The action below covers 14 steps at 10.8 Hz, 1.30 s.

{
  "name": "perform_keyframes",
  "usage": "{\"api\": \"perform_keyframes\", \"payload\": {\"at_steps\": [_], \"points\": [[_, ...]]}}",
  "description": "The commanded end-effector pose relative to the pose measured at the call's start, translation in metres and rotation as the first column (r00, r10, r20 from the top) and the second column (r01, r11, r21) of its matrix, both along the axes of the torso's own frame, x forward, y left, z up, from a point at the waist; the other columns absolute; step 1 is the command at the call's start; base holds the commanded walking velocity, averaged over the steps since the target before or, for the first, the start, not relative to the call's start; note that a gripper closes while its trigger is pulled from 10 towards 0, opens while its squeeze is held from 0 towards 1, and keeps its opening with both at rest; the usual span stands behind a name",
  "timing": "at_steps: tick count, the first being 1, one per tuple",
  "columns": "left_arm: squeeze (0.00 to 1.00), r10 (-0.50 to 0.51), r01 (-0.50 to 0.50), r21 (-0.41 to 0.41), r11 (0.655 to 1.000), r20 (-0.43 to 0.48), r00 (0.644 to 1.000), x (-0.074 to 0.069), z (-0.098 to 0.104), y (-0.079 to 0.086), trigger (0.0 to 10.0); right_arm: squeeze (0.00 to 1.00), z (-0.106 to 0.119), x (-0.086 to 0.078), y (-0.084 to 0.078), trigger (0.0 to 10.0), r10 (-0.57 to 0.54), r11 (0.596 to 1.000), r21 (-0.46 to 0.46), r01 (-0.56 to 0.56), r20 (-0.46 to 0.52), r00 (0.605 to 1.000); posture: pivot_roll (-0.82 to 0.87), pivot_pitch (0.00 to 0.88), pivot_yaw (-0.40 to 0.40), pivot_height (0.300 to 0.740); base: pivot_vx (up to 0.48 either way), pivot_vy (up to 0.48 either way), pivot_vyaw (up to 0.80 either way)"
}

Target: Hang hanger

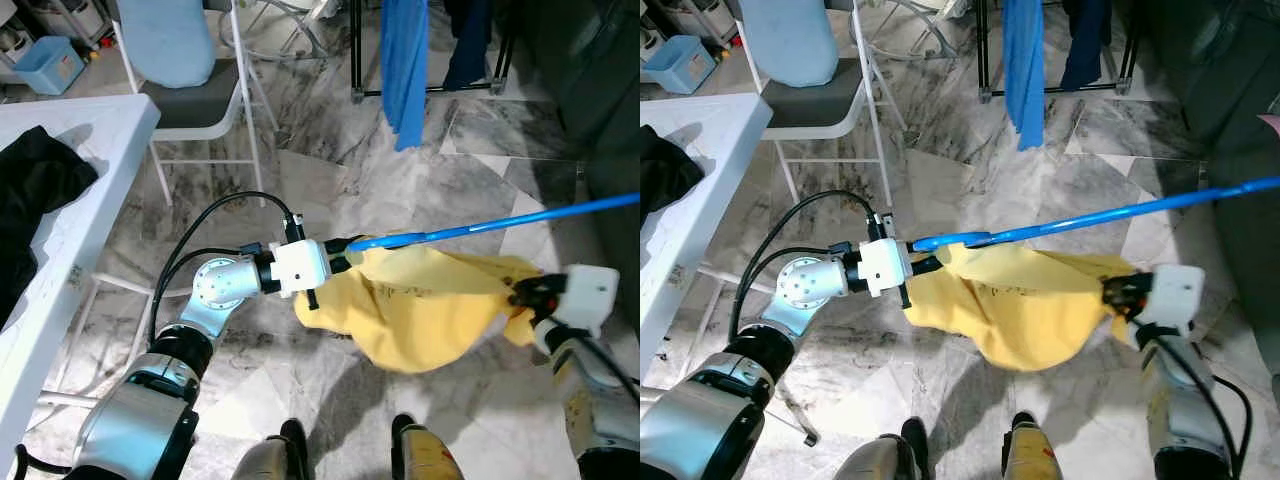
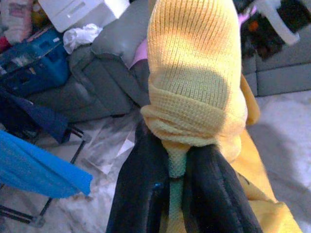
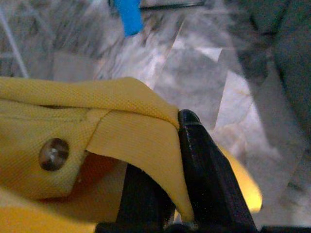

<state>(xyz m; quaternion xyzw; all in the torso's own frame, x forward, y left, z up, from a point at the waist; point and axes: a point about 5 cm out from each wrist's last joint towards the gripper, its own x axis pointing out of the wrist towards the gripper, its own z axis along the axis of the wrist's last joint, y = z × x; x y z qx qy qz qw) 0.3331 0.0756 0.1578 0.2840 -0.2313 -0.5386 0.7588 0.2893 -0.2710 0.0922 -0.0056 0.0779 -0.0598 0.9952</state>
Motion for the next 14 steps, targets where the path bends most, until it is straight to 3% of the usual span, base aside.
{"api": "perform_keyframes", "payload": {"at_steps": [1,2,3,4,6,7,8,9,11,12,13,14], "points": [[0.00,0.005,-0.005,-0.013,1.000,0.015,1.000,-0.002,-0.002,0.002,0.0,0.00,-0.017,-0.006,0.008,1.2,0.025,1.000,0.010,-0.025,-0.078,0.997,-0.22,0.286,0.149,0.740,0.000,0.000,0.00],[0.00,0.004,-0.003,-0.031,1.000,0.023,1.000,-0.002,0.001,0.001,0.0,0.00,-0.022,-0.006,0.013,4.0,0.037,0.999,0.013,-0.036,-0.090,0.995,-0.22,0.286,0.151,0.740,0.000,0.000,0.00],[0.00,0.001,0.000,-0.039,0.999,0.028,1.000,-0.002,0.002,0.000,0.0,0.00,-0.027,-0.008,0.017,10.0,0.041,0.999,0.014,-0.040,-0.106,0.993,-0.22,0.289,0.153,0.740,0.000,0.000,0.00],[0.00,0.000,0.002,-0.046,0.999,0.033,0.999,-0.001,0.004,-0.001,0.0,0.00,-0.031,-0.010,0.018,0.0,0.043,0.999,0.025,-0.040,-0.119,0.992,-0.22,0.291,0.156,0.740,0.000,0.000,0.00],[0.00,-0.002,0.004,-0.054,0.999,0.044,0.999,0.000,0.009,-0.003,0.0,0.00,-0.036,-0.010,0.020,0.0,0.029,0.999,0.025,-0.026,-0.134,0.991,-0.22,0.294,0.159,0.740,0.000,0.000,0.00],[0.00,-0.005,0.008,-0.056,0.998,0.050,0.999,0.001,0.011,-0.004,0.0,0.00,-0.038,-0.011,0.023,3.1,0.036,0.999,0.030,-0.032,-0.140,0.989,-0.22,0.297,0.160,0.740,0.000,0.000,0.00],[0.00,-0.008,0.012,-0.063,0.998,0.058,0.998,0.001,0.014,-0.004,0.0,0.00,-0.041,-0.011,0.029,10.0,0.058,0.998,0.030,-0.054,-0.153,0.987,-0.22,0.298,0.162,0.740,0.000,0.000,0.00],[0.00,-0.009,0.013,-0.065,0.998,0.061,0.998,0.001,0.015,-0.004,0.0,1.00,-0.045,-0.011,0.036,10.0,0.074,0.996,0.069,-0.064,-0.153,0.985,-0.22,0.299,0.161,0.740,0.000,0.000,0.00],[0.00,-0.006,0.011,-0.070,0.997,0.063,0.998,0.002,0.016,-0.004,0.0,1.00,-0.050,-0.008,0.048,10.0,0.102,0.993,0.073,-0.092,-0.163,0.981,-0.22,0.299,0.161,0.740,0.000,0.000,0.00],[0.00,-0.006,0.011,-0.074,0.997,0.065,0.998,0.002,0.016,-0.005,0.0,0.00,-0.051,-0.008,0.050,9.1,0.107,0.992,0.090,-0.093,-0.164,0.981,-0.22,0.299,0.160,0.740,0.000,0.000,0.00],[0.00,-0.006,0.011,-0.077,0.997,0.068,0.998,0.002,0.017,-0.005,0.0,0.00,-0.051,-0.008,0.051,0.0,0.107,0.991,0.097,-0.093,-0.159,0.981,-0.22,0.298,0.159,0.740,0.000,0.000,0.00],[0.00,-0.005,0.010,-0.079,0.997,0.071,0.997,0.002,0.019,-0.005,0.0,0.00,-0.053,-0.008,0.051,0.0,0.108,0.990,0.110,-0.092,-0.160,0.981,-0.22,0.299,0.159,0.740,0.000,0.000,0.00]]}}
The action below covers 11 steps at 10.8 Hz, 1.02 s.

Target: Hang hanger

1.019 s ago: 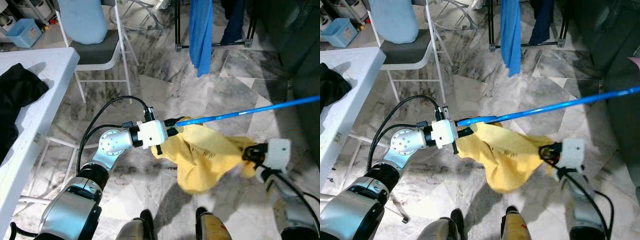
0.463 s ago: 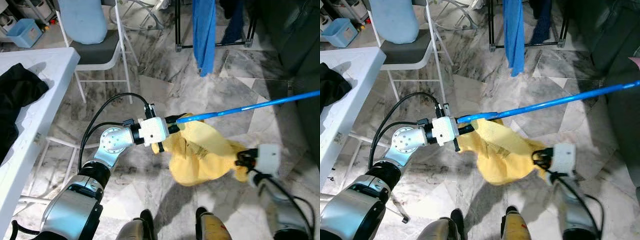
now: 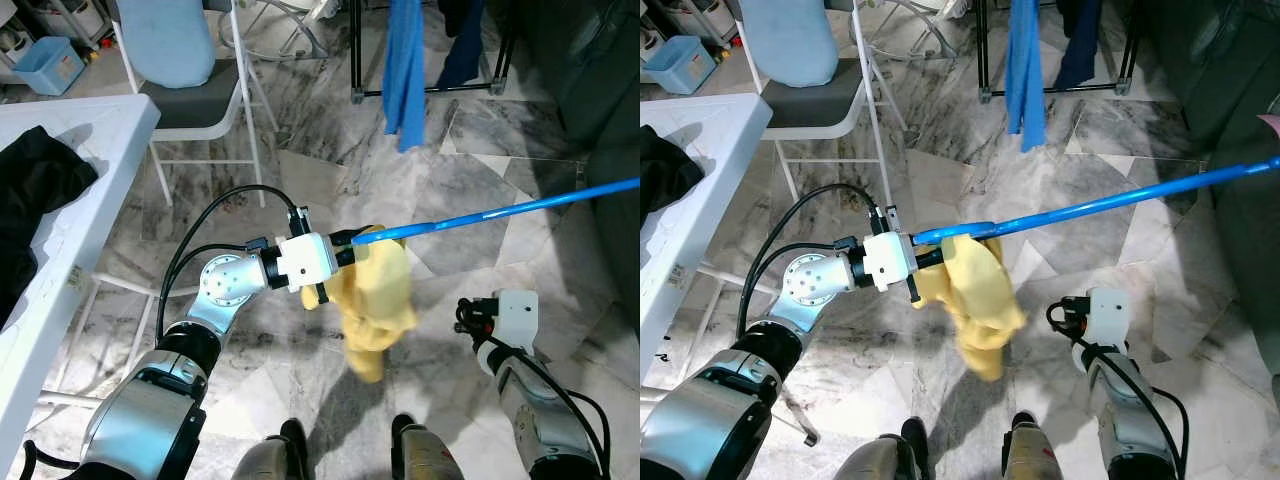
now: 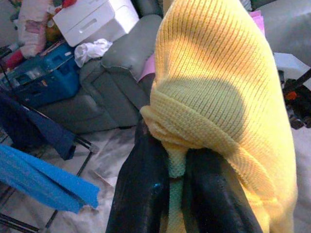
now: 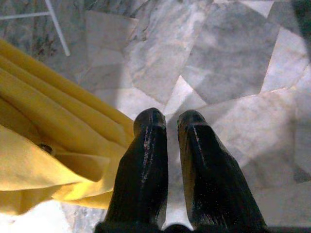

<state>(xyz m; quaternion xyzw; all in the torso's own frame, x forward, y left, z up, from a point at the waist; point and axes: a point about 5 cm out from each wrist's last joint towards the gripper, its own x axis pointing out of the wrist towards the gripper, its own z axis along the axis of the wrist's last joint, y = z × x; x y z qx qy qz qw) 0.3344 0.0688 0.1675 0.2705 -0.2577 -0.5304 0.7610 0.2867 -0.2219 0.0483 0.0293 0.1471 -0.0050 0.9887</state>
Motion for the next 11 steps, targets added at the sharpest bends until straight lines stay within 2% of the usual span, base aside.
{"api": "perform_keyframes", "payload": {"at_steps": [1,2,3,4,5,6,8,11], "points": [[0.00,0.003,-0.001,-0.027,1.000,0.044,0.999,0.002,0.010,0.002,0.0,0.00,-0.011,-0.007,0.003,0.0,-0.001,0.999,0.035,0.002,-0.036,0.999,-0.21,0.298,0.158,0.740,0.000,0.000,0.00],[0.00,0.003,-0.001,-0.030,1.000,0.048,0.999,0.002,0.012,0.002,0.0,0.00,-0.013,-0.007,0.005,0.0,0.000,0.999,0.049,0.002,-0.041,0.999,-0.21,0.299,0.159,0.740,0.000,0.000,0.00],[0.00,-0.006,0.008,-0.037,0.999,0.060,0.998,0.002,0.016,0.001,0.0,0.00,-0.012,-0.007,0.007,10.0,0.013,0.998,0.069,-0.011,-0.028,1.000,-0.21,0.299,0.159,0.740,0.000,0.000,0.00],[0.00,-0.028,0.032,-0.041,0.999,0.084,0.996,0.002,0.022,0.000,0.0,0.00,-0.007,-0.005,0.012,10.0,0.031,0.990,0.136,-0.033,0.013,0.999,-0.21,0.299,0.159,0.740,0.000,0.000,0.00],[0.00,-0.041,0.045,-0.046,0.998,0.096,0.995,0.002,0.026,-0.001,0.0,0.00,-0.006,-0.005,0.014,10.0,0.048,0.986,0.157,-0.051,0.025,0.999,-0.21,0.299,0.159,0.740,0.000,0.000,0.00],[0.00,-0.058,0.065,-0.055,0.996,0.121,0.991,0.001,0.033,-0.001,0.0,1.00,-0.005,-0.010,0.017,10.0,0.085,0.979,0.183,-0.090,0.036,0.996,-0.20,0.304,0.171,0.740,0.000,0.000,0.00],[0.00,-0.078,0.090,-0.079,0.993,0.143,0.987,0.001,0.042,-0.004,0.0,1.00,-0.001,-0.016,0.015,10.0,0.114,0.972,0.199,-0.126,0.070,0.991,-0.20,0.307,0.176,0.740,0.000,0.000,0.00],[0.00,-0.094,0.107,-0.087,0.991,0.140,0.986,0.001,0.044,-0.006,0.0,1.00,0.003,-0.018,0.017,10.0,0.140,0.965,0.209,-0.158,0.099,0.985,-0.21,0.305,0.180,0.740,0.000,0.000,0.00]]}}
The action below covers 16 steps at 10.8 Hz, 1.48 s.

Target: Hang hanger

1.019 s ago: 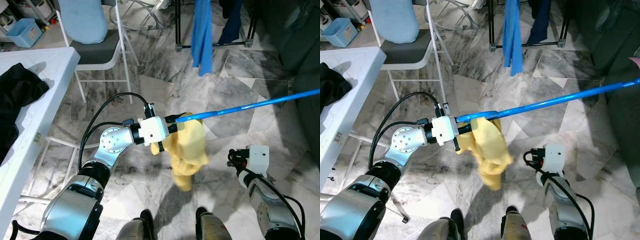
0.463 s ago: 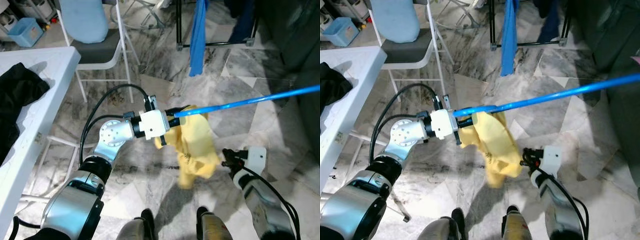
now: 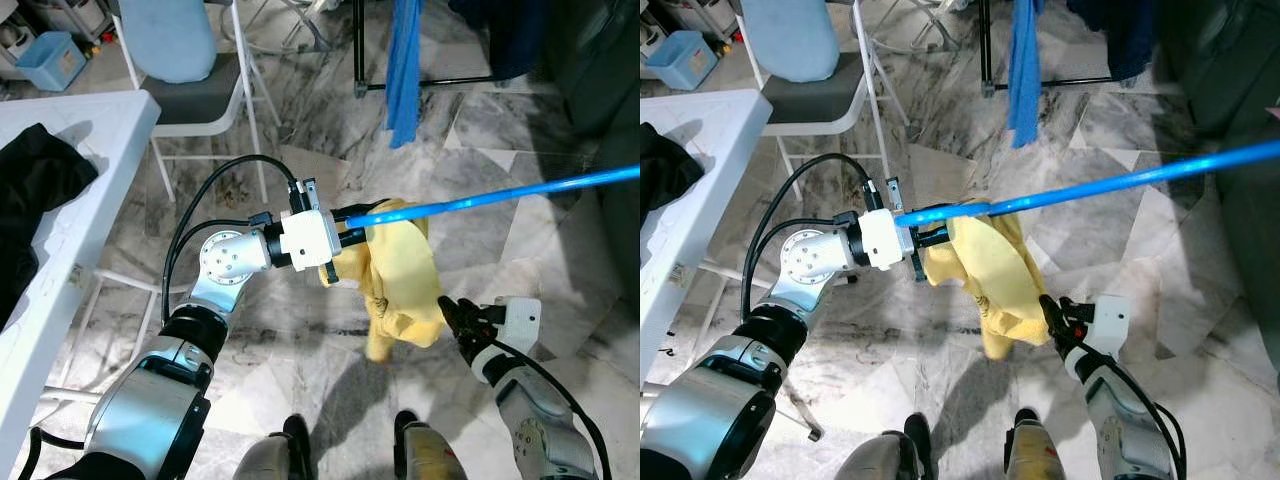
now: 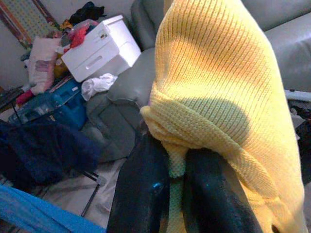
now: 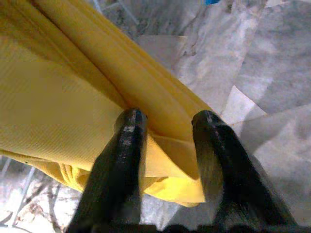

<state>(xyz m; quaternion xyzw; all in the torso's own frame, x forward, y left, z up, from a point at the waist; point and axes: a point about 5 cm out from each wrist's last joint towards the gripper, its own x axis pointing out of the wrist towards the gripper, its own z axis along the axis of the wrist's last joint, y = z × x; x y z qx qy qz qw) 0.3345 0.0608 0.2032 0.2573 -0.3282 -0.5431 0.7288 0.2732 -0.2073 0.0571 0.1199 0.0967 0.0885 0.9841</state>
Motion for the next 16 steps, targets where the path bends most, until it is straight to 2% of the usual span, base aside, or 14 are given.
{"api": "perform_keyframes", "payload": {"at_steps": [1,4,7,8,10,12,13,14,16], "points": [[0.00,-0.002,0.003,-0.023,1.000,0.029,1.000,0.001,0.009,0.003,0.0,1.00,-0.001,-0.006,0.013,10.0,0.069,0.997,0.025,-0.069,0.014,0.998,-0.20,0.304,0.179,0.740,0.000,0.000,0.00],[0.00,0.010,-0.009,-0.015,1.000,0.021,1.000,0.002,0.007,0.007,0.0,1.00,0.003,-0.018,0.029,10.0,0.243,0.969,0.032,-0.244,0.035,0.969,-0.20,0.302,0.175,0.740,0.000,0.000,0.00],[0.00,0.016,-0.016,-0.014,1.000,0.022,1.000,0.003,0.008,0.008,0.0,1.00,0.003,-0.030,0.038,10.0,0.334,0.941,0.054,-0.335,0.028,0.942,-0.20,0.306,0.182,0.740,0.000,0.000,0.00],[0.00,0.017,-0.017,-0.013,1.000,0.023,1.000,0.003,0.008,0.008,0.0,1.00,0.005,-0.029,0.034,10.0,0.300,0.952,0.040,-0.302,0.044,0.953,-0.20,0.307,0.184,0.740,0.000,0.000,0.00],[0.00,0.018,-0.018,-0.008,1.000,0.015,1.000,0.003,0.006,0.007,0.0,1.00,0.019,-0.026,0.013,10.0,0.154,0.986,0.041,-0.162,0.146,0.977,-0.20,0.309,0.189,0.740,0.000,0.000,0.00],[0.00,0.058,-0.057,0.014,0.998,-0.057,0.997,0.000,-0.018,0.012,0.0,1.00,0.029,-0.025,-0.002,10.0,0.055,0.993,0.090,-0.075,0.206,0.977,-0.21,0.311,0.192,0.740,0.000,0.000,0.00],[0.00,0.064,-0.062,0.023,0.998,-0.069,0.996,-0.001,-0.024,0.014,0.0,1.00,0.025,-0.024,-0.004,10.0,0.041,0.996,0.076,-0.056,0.184,0.982,-0.21,0.312,0.190,0.740,0.000,0.000,0.00],[0.00,0.040,-0.041,-0.023,0.999,-0.049,0.998,-0.003,-0.016,0.010,0.0,1.00,0.020,-0.020,-0.003,10.0,0.037,0.998,0.050,-0.045,0.154,0.987,-0.20,0.309,0.181,0.740,0.000,0.000,0.00],[0.00,0.004,-0.005,-0.051,0.999,-0.024,1.000,-0.004,-0.004,0.006,0.0,1.00,0.024,-0.010,0.003,10.0,0.047,0.996,0.069,-0.060,0.176,0.983,-0.19,0.303,0.175,0.740,0.000,0.000,0.00]]}}
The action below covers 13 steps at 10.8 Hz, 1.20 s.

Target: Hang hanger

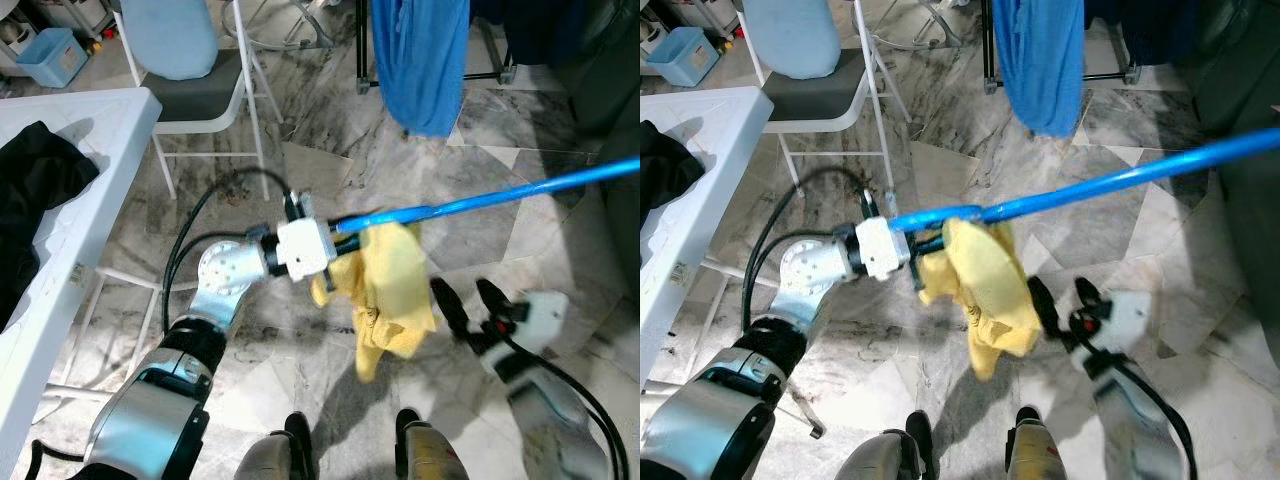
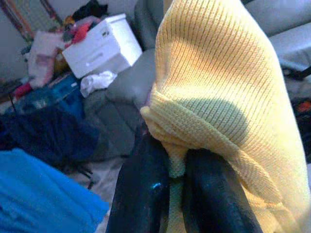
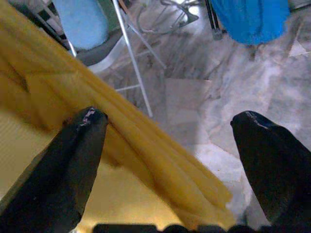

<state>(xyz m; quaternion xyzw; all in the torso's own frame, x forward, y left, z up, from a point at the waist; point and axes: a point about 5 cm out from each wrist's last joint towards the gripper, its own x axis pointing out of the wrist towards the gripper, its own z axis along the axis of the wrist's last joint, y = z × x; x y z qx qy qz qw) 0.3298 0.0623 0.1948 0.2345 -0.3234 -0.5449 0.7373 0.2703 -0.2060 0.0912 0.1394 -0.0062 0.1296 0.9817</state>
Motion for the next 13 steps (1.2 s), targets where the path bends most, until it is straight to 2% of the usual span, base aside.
{"api": "perform_keyframes", "payload": {"at_steps": [1,4,8,10,13], "points": [[0.00,0.000,0.000,-0.014,1.000,0.018,1.000,-0.001,0.004,0.005,0.0,1.00,-0.008,-0.002,0.003,10.0,0.003,1.000,0.006,-0.002,-0.028,1.000,-0.19,0.303,0.175,0.740,0.000,0.000,0.00],[0.00,-0.075,0.077,-0.042,0.996,0.044,0.996,-0.008,0.014,-0.003,0.0,1.00,-0.009,0.006,0.013,10.0,0.027,1.000,0.004,-0.027,-0.028,0.999,-0.19,0.303,0.180,0.740,0.000,0.000,0.00],[0.00,-0.030,0.036,-0.083,0.996,0.076,0.997,0.002,0.035,-0.009,0.0,1.00,-0.020,-0.005,0.031,10.0,0.124,0.992,0.030,-0.122,-0.070,0.990,-0.19,0.303,0.179,0.740,0.000,0.000,0.00],[0.00,0.006,0.001,-0.083,0.997,0.087,0.996,0.008,0.041,-0.010,0.0,0.97,-0.023,-0.007,0.039,10.0,0.147,0.989,0.036,-0.145,-0.078,0.986,-0.20,0.306,0.185,0.740,0.000,0.000,0.00],[0.00,0.016,0.004,-0.153,0.988,0.130,0.991,0.009,0.063,-0.013,0.0,0.92,-0.032,-0.006,0.042,10.0,0.132,0.991,0.027,-0.130,-0.124,0.983,-0.19,0.307,0.191,0.740,0.000,0.000,0.00]]}}
